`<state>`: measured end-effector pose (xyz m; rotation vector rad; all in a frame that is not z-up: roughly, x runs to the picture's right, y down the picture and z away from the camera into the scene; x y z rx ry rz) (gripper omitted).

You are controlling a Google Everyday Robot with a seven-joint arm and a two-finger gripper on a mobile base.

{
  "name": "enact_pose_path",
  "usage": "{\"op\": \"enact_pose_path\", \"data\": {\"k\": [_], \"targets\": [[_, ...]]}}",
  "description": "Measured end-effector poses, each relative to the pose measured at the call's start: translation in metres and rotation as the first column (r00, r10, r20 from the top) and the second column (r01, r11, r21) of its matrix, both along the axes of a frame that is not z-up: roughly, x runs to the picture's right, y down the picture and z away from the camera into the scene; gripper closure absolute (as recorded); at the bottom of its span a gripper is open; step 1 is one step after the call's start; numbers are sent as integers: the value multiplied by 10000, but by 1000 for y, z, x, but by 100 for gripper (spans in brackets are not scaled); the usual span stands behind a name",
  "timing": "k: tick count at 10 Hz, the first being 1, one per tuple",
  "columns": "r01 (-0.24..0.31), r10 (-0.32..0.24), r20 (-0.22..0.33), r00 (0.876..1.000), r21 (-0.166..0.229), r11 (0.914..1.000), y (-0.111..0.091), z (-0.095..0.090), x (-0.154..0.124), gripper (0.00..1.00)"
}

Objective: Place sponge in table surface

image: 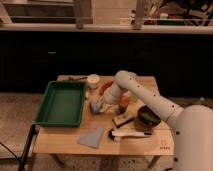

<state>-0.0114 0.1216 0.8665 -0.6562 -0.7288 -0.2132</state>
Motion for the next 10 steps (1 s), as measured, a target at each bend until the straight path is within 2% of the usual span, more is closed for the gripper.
{"op": "enact_pose_path", "data": {"k": [1,2,7,10], "targets": [[68,-68,46,10000,-20,10000,0,-2,-2,22],[103,-103,79,9999,-20,9999,-1,-3,-3,20],[140,-140,33,9999,-25,9999,-3,-7,3,20],[-150,160,-413,9990,249,9996,-14,-5,20,20]]}}
